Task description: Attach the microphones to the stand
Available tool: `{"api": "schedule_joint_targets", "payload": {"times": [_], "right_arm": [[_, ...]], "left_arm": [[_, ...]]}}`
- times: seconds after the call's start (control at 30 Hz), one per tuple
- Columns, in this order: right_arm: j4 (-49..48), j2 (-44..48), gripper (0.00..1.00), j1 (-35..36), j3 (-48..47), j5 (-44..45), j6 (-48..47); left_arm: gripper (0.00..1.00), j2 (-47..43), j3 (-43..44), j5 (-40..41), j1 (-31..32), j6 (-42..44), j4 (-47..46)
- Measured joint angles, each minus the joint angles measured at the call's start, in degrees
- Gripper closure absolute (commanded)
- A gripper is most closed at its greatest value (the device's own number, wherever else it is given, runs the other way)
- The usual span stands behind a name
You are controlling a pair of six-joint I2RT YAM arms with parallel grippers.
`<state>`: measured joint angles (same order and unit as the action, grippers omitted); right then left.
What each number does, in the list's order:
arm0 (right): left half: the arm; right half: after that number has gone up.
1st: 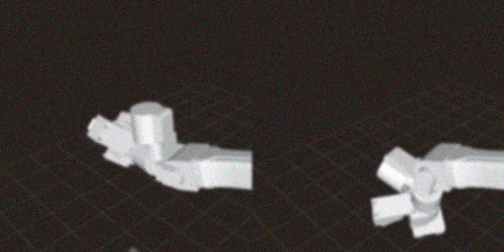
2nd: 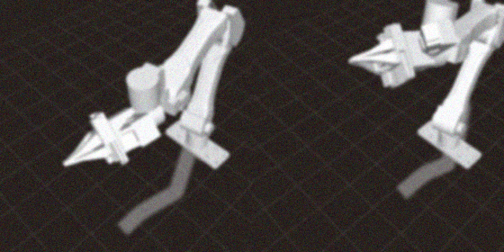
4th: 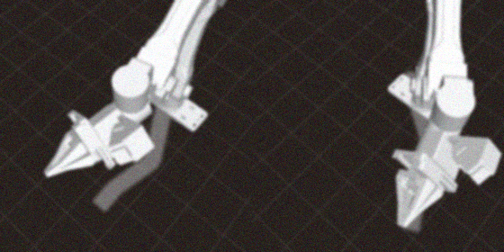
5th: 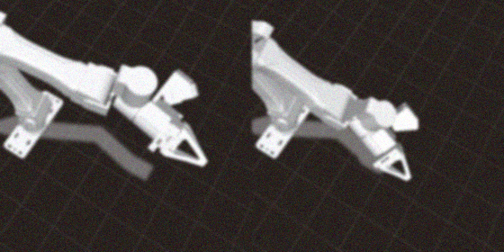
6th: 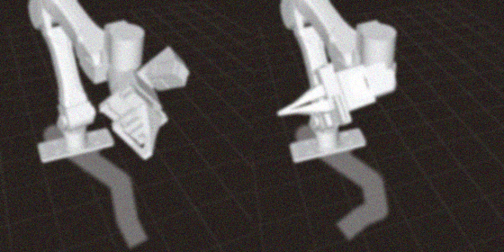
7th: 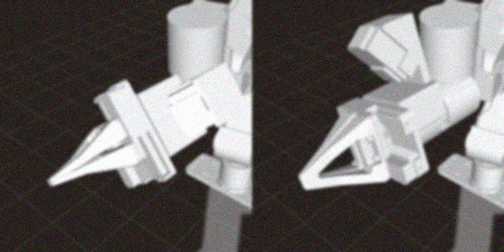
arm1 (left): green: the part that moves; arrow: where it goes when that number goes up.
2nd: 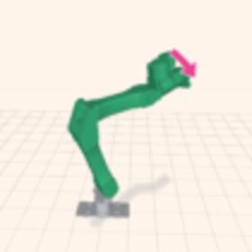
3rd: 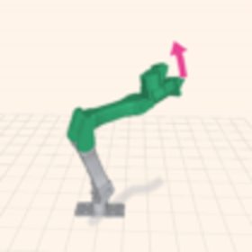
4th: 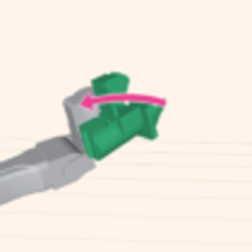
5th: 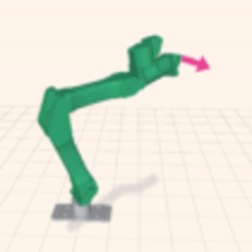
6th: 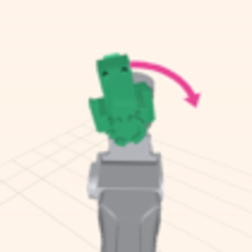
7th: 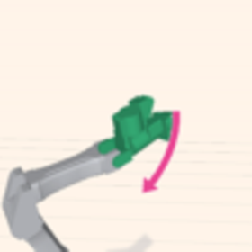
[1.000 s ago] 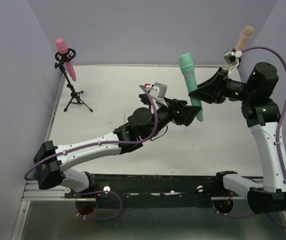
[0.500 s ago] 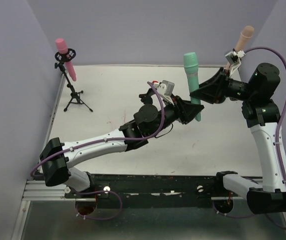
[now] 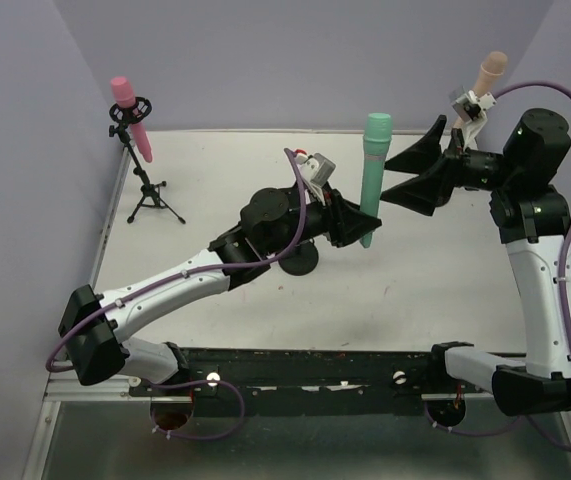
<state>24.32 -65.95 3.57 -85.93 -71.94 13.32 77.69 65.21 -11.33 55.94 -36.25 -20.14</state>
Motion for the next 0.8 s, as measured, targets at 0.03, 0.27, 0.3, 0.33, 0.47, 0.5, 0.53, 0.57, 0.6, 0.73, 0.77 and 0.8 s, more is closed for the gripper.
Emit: {"api": "schedule_joint_targets", "payload": {"times": [0.03, 0.27, 0.3, 0.33, 0.47, 0.5, 0.53, 0.57, 0.6, 0.73, 0.77, 0.8], "right_arm": [[-0.13, -0.85, 0.00, 0.04, -1.20, -0.74, 0.02], [-2.91, -6.49, 0.00, 0.09, -4.50, -4.02, 4.42], [-3.39, -6.86, 0.00, 0.09, -4.48, -4.22, 5.20], [-4.04, -7.08, 0.00, 0.09, -4.42, -4.44, 6.12], [-7.19, -7.13, 0.00, 0.09, -4.13, -5.53, 9.38], [-7.89, -7.13, 0.00, 0.09, -4.13, -5.77, 10.05], [-8.48, -7.13, 0.00, 0.09, -4.13, -5.95, 10.69], [-9.31, -7.13, 0.00, 0.09, -4.13, -6.23, 11.61], [-10.12, -7.13, 0.00, 0.09, -4.13, -6.47, 12.37], [-13.86, -6.84, 0.00, 0.09, -3.37, -7.32, 15.28], [-15.30, -6.51, 0.00, 0.09, -2.36, -7.48, 16.24], [-16.81, -6.01, 0.00, 0.09, -0.98, -7.63, 17.27]], "left_arm": [[0.97, -0.13, 0.50, -1.46, -0.11, 0.87, 1.22], [0.98, -0.13, 3.91, -8.76, 0.00, 4.92, 7.23], [0.98, -0.13, 4.17, -9.40, 0.00, 5.25, 7.72], [0.98, -0.11, 4.46, -9.86, 0.00, 5.40, 8.11], [0.98, 0.76, 6.16, -11.72, 0.00, 6.01, 9.77], [0.98, 1.33, 6.80, -12.11, 0.00, 6.08, 9.99], [0.98, 1.66, 7.10, -12.35, 0.00, 6.14, 10.14], [0.98, 2.01, 7.34, -12.59, 0.00, 6.21, 10.27], [0.98, 2.21, 7.48, -12.74, 0.00, 6.25, 10.38], [0.98, 3.08, 7.54, -13.07, 0.00, 6.23, 11.10], [0.98, 3.17, 7.54, -13.07, 0.00, 6.23, 11.26], [0.98, 3.30, 7.54, -13.05, 0.00, 6.19, 11.34]]}}
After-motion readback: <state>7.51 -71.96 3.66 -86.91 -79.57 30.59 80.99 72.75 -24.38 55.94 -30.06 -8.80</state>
